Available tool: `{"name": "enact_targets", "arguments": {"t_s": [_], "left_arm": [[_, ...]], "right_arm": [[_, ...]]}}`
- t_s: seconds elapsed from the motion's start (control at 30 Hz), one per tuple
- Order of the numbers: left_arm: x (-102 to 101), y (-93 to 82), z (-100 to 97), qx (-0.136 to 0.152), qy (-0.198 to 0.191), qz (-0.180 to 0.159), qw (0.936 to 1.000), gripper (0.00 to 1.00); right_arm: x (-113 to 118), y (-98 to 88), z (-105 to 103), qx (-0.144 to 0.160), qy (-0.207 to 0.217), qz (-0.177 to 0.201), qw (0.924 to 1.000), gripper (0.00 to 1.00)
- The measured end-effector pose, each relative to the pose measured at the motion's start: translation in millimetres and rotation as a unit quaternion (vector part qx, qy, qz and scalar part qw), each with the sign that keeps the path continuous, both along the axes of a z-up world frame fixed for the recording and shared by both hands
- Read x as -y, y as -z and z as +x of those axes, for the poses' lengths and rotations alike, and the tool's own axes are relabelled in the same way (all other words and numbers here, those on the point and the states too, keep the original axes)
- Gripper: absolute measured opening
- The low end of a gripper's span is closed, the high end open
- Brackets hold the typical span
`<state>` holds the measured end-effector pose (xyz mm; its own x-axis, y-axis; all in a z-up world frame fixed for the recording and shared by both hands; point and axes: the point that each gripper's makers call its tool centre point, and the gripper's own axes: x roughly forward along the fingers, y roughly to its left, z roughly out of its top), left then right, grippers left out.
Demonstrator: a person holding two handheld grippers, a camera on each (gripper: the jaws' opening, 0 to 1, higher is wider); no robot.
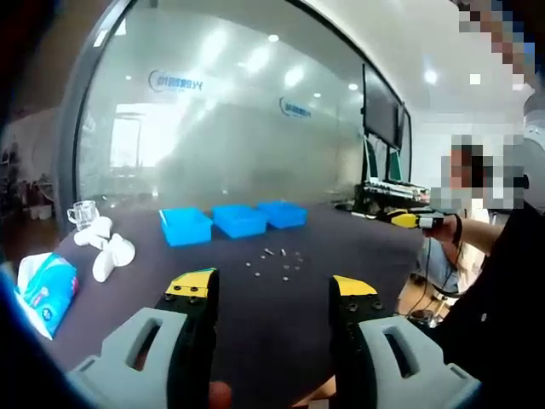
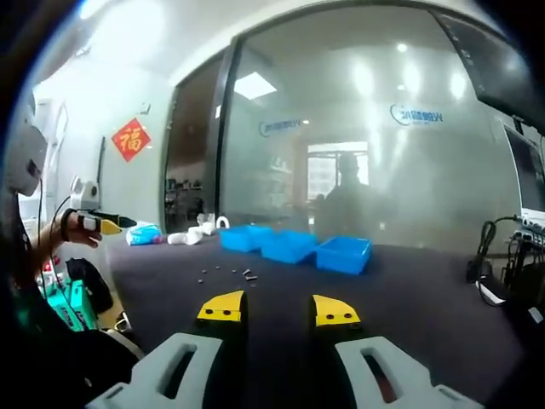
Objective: Sort the screws, nuts, and washers into the corresponding bins
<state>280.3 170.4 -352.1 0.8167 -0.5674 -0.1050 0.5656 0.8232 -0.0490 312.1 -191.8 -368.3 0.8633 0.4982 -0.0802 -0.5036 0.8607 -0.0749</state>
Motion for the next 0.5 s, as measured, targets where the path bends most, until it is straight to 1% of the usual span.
{"name": "enact_targets", "arguments": {"t_s": [0.07,0.17,0.3,0.33,0.5], "left_arm": [[0,0.5,-0.1,-0.001,0.000,-0.002,1.0000,0.52],[0,-0.5,-0.6,0.000,0.000,-0.006,1.0000,0.51],[-1,-1.3,-1.9,0.001,-0.001,-0.007,1.0000,0.51],[-1,-1.4,-2.1,0.002,-0.001,-0.007,1.0000,0.51],[-7,-1.1,-3.3,0.002,-0.008,-0.008,0.9999,0.51]], "right_arm": [[-2,-1.1,8,0.000,0.001,-0.010,0.9999,0.24],[-14,-4.3,15,-0.008,-0.019,-0.017,0.9996,0.24],[-33,0.8,27,-0.031,-0.045,-0.048,0.9974,0.24],[-35,1.4,29,-0.033,-0.048,-0.053,0.9969,0.24],[-54,3.6,40,-0.049,-0.072,-0.067,0.9939,0.24]]}}
